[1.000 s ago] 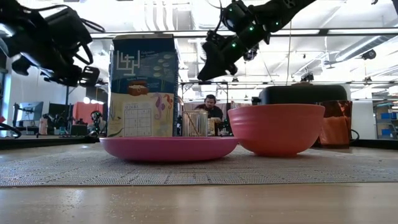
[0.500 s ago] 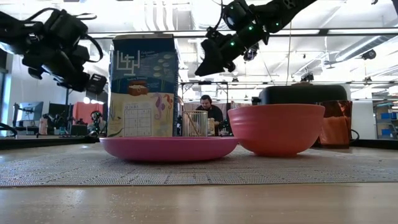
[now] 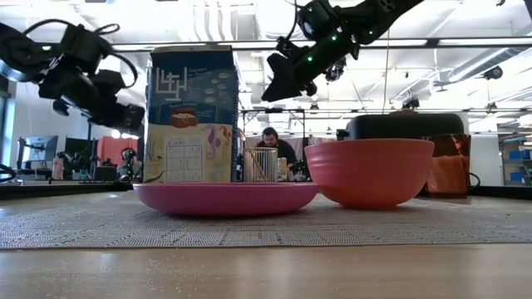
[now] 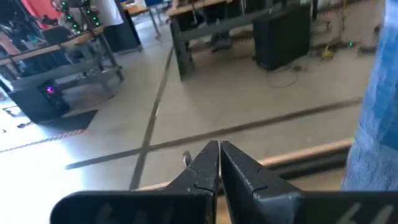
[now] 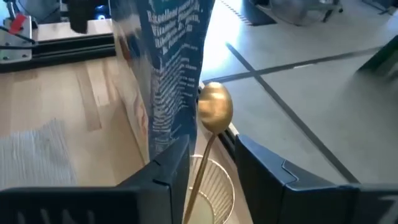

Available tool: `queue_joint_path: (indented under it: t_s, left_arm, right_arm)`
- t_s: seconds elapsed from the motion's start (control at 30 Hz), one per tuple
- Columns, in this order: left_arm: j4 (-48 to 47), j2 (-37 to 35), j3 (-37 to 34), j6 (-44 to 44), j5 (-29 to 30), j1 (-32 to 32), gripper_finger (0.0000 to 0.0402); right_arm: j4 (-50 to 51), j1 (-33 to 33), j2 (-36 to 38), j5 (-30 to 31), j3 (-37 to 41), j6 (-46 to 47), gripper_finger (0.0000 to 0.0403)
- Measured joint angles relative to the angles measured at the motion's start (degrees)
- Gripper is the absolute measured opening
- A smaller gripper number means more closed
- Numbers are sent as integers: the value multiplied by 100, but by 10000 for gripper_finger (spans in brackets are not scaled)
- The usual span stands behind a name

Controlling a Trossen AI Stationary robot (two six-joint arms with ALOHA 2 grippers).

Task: Arrange a breakfast setting
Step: Pour the cereal from the blue cereal box into the orange bowl on the gray table mat

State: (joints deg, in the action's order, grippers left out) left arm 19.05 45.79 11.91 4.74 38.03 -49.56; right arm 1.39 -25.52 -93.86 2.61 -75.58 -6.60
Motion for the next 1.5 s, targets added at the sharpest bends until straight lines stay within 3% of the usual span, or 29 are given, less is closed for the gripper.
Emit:
queue_joint_path:
  t_s: [0.47, 0.67, 0.87, 0.97, 1.17, 1.33, 1.5]
  left_arm:
    - [905, 196, -148, -65, -8, 4, 0]
    - [1140, 309, -163, -106, 36, 4, 0]
    - [1461, 592, -155, -374, 454, -102, 0]
    - [1658, 778, -156, -379, 471, -118, 0]
    - [1805, 951, -154, -571, 578, -118, 0]
    - [1843, 946, -151, -701, 500, -118, 0]
    - [1844, 862, -149, -789, 381, -118, 0]
  right_arm:
    - [-361, -74, -256, -78, 86, -49, 211]
    - [-900, -75, -909, -160, -20, -325, 222]
    - [-917, -76, -1128, -143, -172, -307, 225]
    - [-925, -76, -1102, 79, -174, -103, 228]
    - [-890, -74, -1049, 1112, -178, 429, 221]
    - [-947, -61, -1051, 781, -178, 262, 223]
    - [-1070, -138, -1051, -227, -179, 213, 242]
